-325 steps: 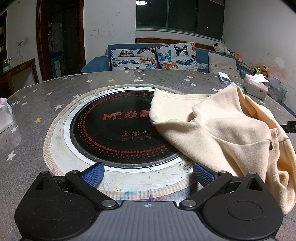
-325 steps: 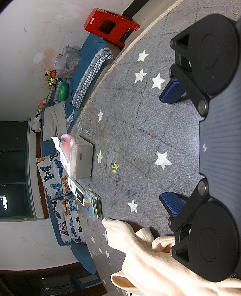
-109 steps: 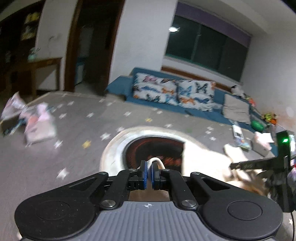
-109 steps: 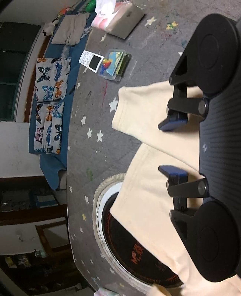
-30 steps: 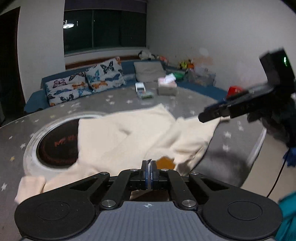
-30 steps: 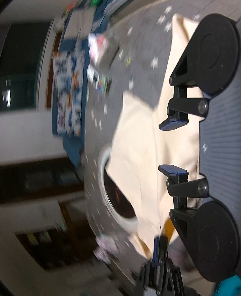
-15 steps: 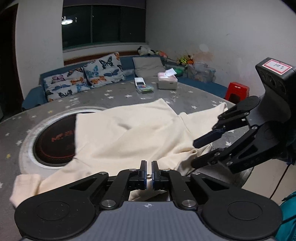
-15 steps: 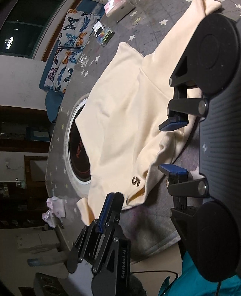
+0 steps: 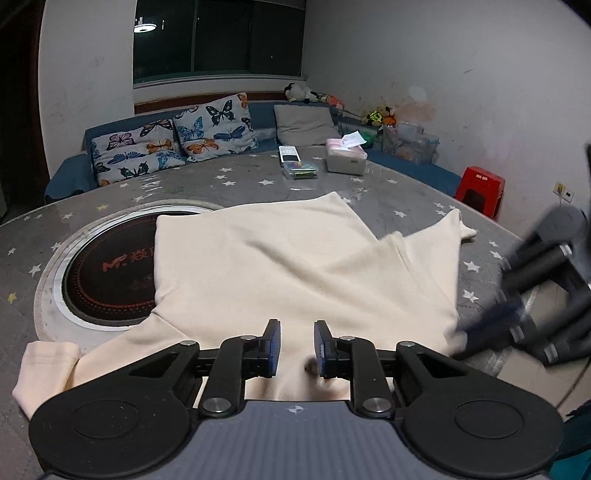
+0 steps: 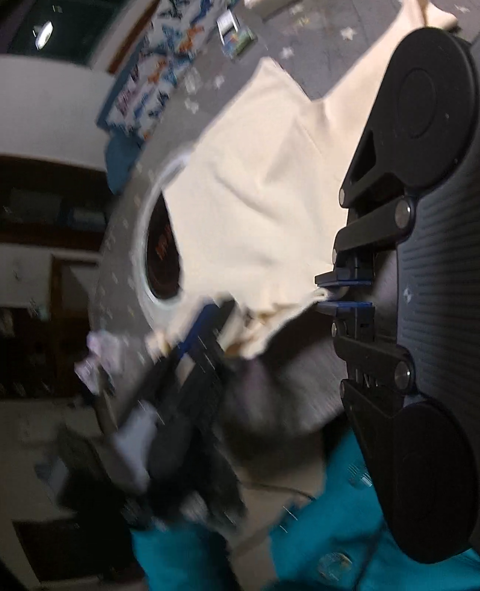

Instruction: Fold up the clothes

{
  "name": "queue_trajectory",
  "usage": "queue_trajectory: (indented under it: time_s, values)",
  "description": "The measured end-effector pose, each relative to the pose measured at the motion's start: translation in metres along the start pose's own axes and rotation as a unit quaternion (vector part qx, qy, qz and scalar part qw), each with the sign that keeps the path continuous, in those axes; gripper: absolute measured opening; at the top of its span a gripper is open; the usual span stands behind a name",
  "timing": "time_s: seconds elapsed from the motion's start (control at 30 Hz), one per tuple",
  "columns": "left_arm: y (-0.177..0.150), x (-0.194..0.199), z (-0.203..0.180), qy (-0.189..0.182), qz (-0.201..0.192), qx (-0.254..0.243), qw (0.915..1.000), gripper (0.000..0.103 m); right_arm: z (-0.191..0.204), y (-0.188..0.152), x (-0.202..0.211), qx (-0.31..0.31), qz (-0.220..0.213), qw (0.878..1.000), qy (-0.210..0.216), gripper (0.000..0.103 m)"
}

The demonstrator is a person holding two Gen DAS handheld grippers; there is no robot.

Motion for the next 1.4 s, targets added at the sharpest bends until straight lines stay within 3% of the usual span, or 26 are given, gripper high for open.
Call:
queue_trajectory:
  time_s: [0.1, 0.23, 0.33, 0.43, 0.53, 0.67, 0.8, 0.9, 1.03, 1.1, 1.27, 1.4]
  values:
    - [0.005, -0.011, -0.010, -0.017, 0.004, -0.008, 0.9998, 0.022, 0.009, -0.013, -0.006, 0.004, 0.027, 0.999, 0.020, 0.007]
    - [-0.002, -0.030, -0.022, -0.037, 0.028, -0.026, 0.9986, 0.022, -0.004, -0.008, 0.010, -0.021, 0.015, 1.000, 0.014, 0.009]
    - [-0.018, -0.037, -0.029, -0.050, 0.052, -0.036, 0.9967, 0.021, -0.038, -0.005, 0.024, -0.053, 0.002, 0.998, -0.037, 0.010]
    - [-0.024, -0.034, -0.034, -0.055, 0.056, -0.046, 0.9958, 0.021, -0.088, -0.020, 0.027, -0.118, 0.011, 0.988, -0.103, 0.018]
    - [-0.022, -0.030, -0.034, -0.057, 0.055, -0.047, 0.9958, 0.021, -0.148, -0.047, 0.033, -0.205, 0.016, 0.963, -0.176, 0.018]
    - [-0.009, -0.029, -0.041, -0.066, 0.041, -0.051, 0.9956, 0.022, -0.219, -0.081, 0.049, -0.324, 0.004, 0.913, -0.247, 0.019]
    - [0.003, -0.040, -0.058, -0.085, 0.035, -0.060, 0.9939, 0.022, -0.259, -0.099, 0.051, -0.408, -0.022, 0.877, -0.253, 0.026]
    - [0.006, -0.050, -0.073, -0.099, 0.038, -0.070, 0.9920, 0.022, -0.274, -0.107, 0.040, -0.446, -0.024, 0.860, -0.249, 0.026]
    - [0.002, -0.060, -0.083, -0.111, 0.048, -0.074, 0.9900, 0.022, -0.284, -0.112, 0.022, -0.460, -0.012, 0.851, -0.254, 0.024]
    - [-0.001, -0.065, -0.084, -0.116, 0.055, -0.071, 0.9892, 0.022, -0.285, -0.111, 0.016, -0.458, -0.010, 0.851, -0.258, 0.006]
    - [-0.010, -0.069, -0.086, -0.129, 0.071, -0.064, 0.9870, 0.022, -0.271, -0.076, 0.049, -0.407, -0.089, 0.867, -0.272, 0.003]
    - [-0.011, -0.069, -0.089, -0.147, 0.073, -0.058, 0.9847, 0.022, -0.256, -0.066, 0.092, -0.374, -0.138, 0.867, -0.299, 0.003]
Point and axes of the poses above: each gripper's, at about its wrist camera, not at the fingertips, and x roughly against the way its jaws point, z to its left, y to its top, the point moved 8 cm from there along -x, roughly the way its jaws point, and after that the axes turned 6 degrees about -y, right-handed, at the moved point
